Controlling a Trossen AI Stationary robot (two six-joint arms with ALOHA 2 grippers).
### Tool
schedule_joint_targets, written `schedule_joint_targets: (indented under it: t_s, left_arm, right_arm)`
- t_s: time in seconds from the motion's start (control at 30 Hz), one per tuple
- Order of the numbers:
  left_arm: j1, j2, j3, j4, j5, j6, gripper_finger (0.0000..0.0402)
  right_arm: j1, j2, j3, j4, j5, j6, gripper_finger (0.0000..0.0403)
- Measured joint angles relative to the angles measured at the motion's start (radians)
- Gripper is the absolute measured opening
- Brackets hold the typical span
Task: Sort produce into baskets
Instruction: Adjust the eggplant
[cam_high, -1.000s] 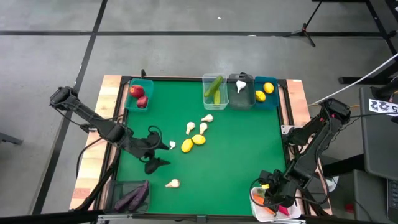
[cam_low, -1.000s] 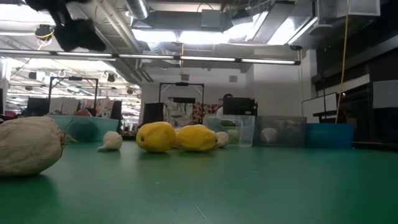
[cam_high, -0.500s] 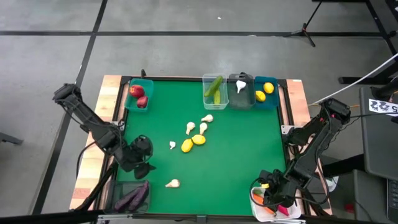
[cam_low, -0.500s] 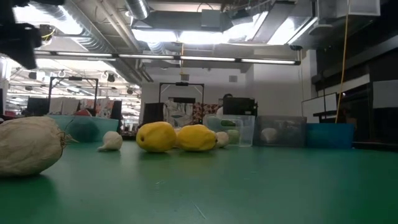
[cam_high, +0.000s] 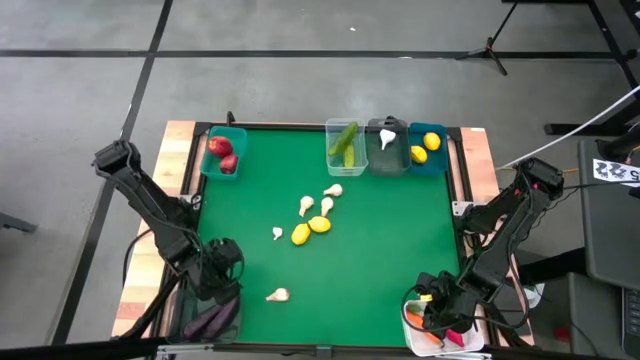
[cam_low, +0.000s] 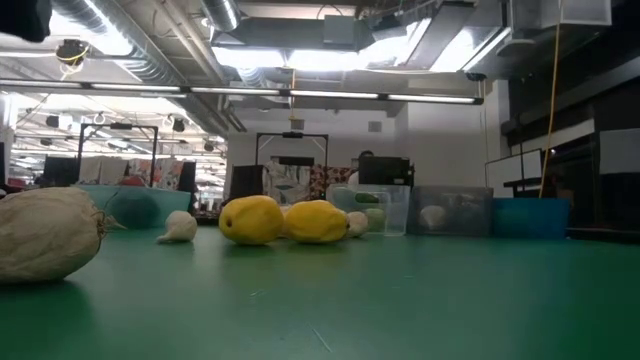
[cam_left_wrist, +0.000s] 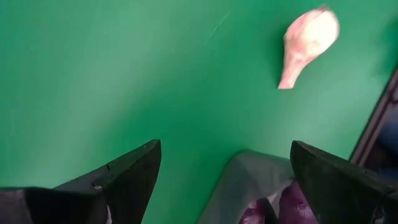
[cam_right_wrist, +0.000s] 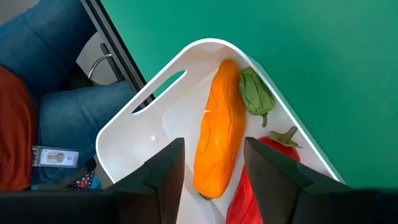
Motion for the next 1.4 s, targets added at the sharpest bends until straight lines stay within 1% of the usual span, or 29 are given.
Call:
schedule_joint_targets:
  t_s: [0.17,0.37,0.47,0.67,0.77,0.87,1.13,1.4]
  left_arm:
    - [0.0,0.016,0.0,0.019,0.023,-0.008,0.0349]
    - [0.0,-0.006,0.005,0.026,0.047,-0.008,0.0349]
    - [0.0,-0.014,0.034,0.006,0.05,0.0,0.0349]
    - [-0.014,-0.014,0.143,-0.104,0.089,-0.006,0.0349]
    - [-0.027,-0.014,0.157,-0.104,0.093,-0.018,0.0349]
    - [-0.045,-0.012,0.157,-0.104,0.094,-0.064,0.0349]
    - [-0.086,0.042,0.156,-0.079,0.099,-0.148,0.0349]
    - [-0.087,0.124,0.156,-0.09,0.127,-0.155,0.0349]
  right_arm:
    - [0.0,0.0,0.0,-0.002,0.0,0.0,0.0166]
    - [0.0,0.0,0.0,-0.005,0.009,-0.002,0.0166]
    - [0.0,0.0,0.0,-0.024,0.02,-0.003,0.0166]
    - [0.0,0.0,0.0,-0.045,0.021,-0.003,0.0166]
    - [0.0,0.0,0.0,-0.046,0.023,-0.003,0.0166]
    - [0.0,0.0,0.0,-0.046,0.039,-0.004,0.0166]
    - [0.0,0.0,0.0,-0.046,0.048,-0.004,0.0166]
    - [0.0,0.0,0.0,-0.047,0.048,-0.004,0.0166]
